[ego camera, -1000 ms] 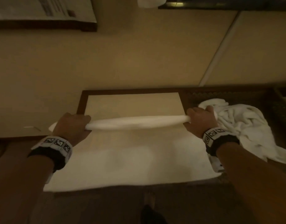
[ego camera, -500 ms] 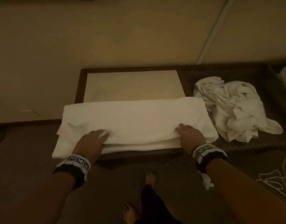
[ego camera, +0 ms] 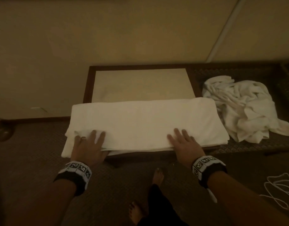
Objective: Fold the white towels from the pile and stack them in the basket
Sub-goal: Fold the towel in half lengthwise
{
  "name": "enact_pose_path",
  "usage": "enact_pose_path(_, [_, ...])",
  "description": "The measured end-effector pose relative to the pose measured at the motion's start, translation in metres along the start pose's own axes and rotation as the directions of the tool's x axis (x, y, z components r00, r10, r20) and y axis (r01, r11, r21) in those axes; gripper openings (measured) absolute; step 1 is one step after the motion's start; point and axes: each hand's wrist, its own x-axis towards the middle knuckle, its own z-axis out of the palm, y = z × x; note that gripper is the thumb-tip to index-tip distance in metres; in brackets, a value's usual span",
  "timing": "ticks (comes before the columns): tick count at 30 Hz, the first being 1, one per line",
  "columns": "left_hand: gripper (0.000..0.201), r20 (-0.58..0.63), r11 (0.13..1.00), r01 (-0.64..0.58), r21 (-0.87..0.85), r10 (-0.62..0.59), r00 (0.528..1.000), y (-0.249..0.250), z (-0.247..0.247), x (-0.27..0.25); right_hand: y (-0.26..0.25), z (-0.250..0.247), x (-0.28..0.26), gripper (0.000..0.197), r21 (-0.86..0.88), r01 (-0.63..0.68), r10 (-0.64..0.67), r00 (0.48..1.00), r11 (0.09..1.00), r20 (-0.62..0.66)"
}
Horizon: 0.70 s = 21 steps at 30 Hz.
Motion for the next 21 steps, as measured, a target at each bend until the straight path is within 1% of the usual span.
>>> enact_pose_path(2, [0.085, 0.069, 0.991, 0.132, 0.027, -0.133, 0.989, -0.001, -0.003, -0.001, -0.005, 0.000, 0.011, 0.074, 0.007, -0.044, 0.044, 0.999, 0.999, 0.020])
enact_pose_path(4, [0.095, 0.086, 0.983, 0.182, 0.038, -0.185, 0.979, 0.003, -0.009, 0.002, -0.005, 0.000, 0.022, 0.076, 0.019, -0.061, 0.061, 0.998, 0.998, 0.033])
enact_pose_path(6, [0.103, 0.100, 0.987, 0.158, 0.024, -0.160, 0.982, 0.008, -0.018, 0.009, -0.004, -0.004, 0.031, 0.077, 0.035, -0.066, 0.064, 0.996, 0.997, 0.062])
enact_pose_path(7, [0.105, 0.101, 0.992, 0.128, -0.011, -0.126, 0.987, 0.012, -0.022, 0.012, -0.003, -0.007, 0.034, 0.077, 0.040, -0.060, 0.057, 0.996, 0.997, 0.067])
enact_pose_path(9, [0.104, 0.071, 0.993, 0.061, -0.102, -0.054, 0.996, 0.025, -0.026, 0.016, 0.001, -0.011, 0.034, 0.070, 0.057, -0.018, 0.016, 0.999, 0.998, 0.038])
enact_pose_path(10, [0.100, 0.058, 0.984, 0.063, -0.166, -0.054, 0.997, 0.032, -0.027, 0.019, 0.006, -0.014, 0.031, 0.065, 0.074, 0.004, -0.005, 1.000, 0.997, 0.009])
enact_pose_path(12, [0.089, 0.105, 0.943, 0.129, -0.307, -0.101, 0.989, 0.043, -0.025, 0.028, 0.025, -0.017, 0.022, 0.060, 0.114, 0.000, 0.003, 1.000, 0.994, -0.031])
enact_pose_path(14, [0.085, 0.167, 0.923, 0.174, -0.344, -0.122, 0.978, 0.049, -0.018, 0.035, 0.051, -0.018, 0.006, 0.054, 0.144, -0.063, 0.072, 0.996, 0.988, -0.057])
enact_pose_path(16, [0.090, 0.199, 0.930, 0.193, -0.313, -0.135, 0.971, 0.052, -0.016, 0.038, 0.073, -0.019, -0.013, 0.043, 0.143, -0.143, 0.153, 0.986, 0.979, -0.064])
enact_pose_path(18, [0.093, 0.234, 0.924, 0.243, -0.296, -0.177, 0.956, 0.061, -0.021, 0.041, 0.084, -0.024, -0.025, 0.035, 0.097, -0.226, 0.231, 0.972, 0.969, -0.049])
enact_pose_path(19, [0.095, 0.242, 0.917, 0.269, -0.295, -0.200, 0.949, 0.067, -0.026, 0.043, 0.086, -0.028, -0.026, 0.031, 0.080, -0.257, 0.262, 0.964, 0.963, -0.052])
enact_pose_path(21, [0.094, 0.216, 0.915, 0.260, -0.308, -0.199, 0.956, 0.086, -0.035, 0.050, 0.096, -0.036, -0.019, 0.033, 0.080, -0.295, 0.302, 0.947, 0.952, -0.107])
